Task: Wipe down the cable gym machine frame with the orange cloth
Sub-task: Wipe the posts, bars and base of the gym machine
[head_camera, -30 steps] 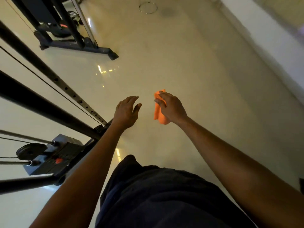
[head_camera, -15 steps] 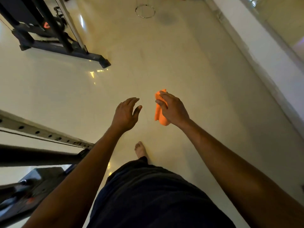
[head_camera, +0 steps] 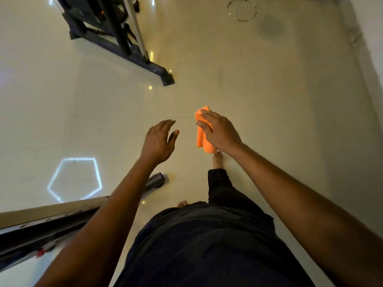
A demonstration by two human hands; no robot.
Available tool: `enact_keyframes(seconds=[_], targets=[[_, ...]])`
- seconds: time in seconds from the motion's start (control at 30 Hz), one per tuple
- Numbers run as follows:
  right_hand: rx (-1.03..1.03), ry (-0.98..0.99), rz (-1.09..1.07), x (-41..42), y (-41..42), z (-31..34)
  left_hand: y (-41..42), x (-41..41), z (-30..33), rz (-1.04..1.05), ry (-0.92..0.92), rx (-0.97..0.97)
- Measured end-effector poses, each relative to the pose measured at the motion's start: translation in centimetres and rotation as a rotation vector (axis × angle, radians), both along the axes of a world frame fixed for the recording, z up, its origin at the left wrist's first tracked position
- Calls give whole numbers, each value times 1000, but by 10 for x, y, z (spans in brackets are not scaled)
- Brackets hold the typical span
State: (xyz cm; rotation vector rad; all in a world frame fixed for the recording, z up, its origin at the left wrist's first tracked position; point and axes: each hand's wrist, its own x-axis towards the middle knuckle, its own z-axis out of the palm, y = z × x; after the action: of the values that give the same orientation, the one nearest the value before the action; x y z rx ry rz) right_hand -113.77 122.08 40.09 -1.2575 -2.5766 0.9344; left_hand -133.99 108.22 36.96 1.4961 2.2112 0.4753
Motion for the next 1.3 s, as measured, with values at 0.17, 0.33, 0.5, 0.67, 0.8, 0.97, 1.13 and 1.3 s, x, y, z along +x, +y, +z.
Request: enact_keyframes(seconds=[0.17,0.33,0.5,0.67,0.8,0.97,1.13,1.3], targets=[[-19,-17,249,-91,117,8,67,-49,9,238,-13,-56],[-16,-63,527,-201,195,31,105,-93,27,546,-34,-31],[8,-52,816,-324,220,37,112,-151,31,839,-31,-6],[18,8,1067,-456,203,34,94,-223,30,1098,1,26],[9,57,1244,-550,165,40,69,-273,38,1292,29,60],[-43,85,1536,-646,104,51,39,-311,49,1574,44,12],[-125,68,1896,-729,34,61,24,-337,58,1931,52,4],[-156,58,2228,-806,-38,81,18,-378,87,2309,148,38]])
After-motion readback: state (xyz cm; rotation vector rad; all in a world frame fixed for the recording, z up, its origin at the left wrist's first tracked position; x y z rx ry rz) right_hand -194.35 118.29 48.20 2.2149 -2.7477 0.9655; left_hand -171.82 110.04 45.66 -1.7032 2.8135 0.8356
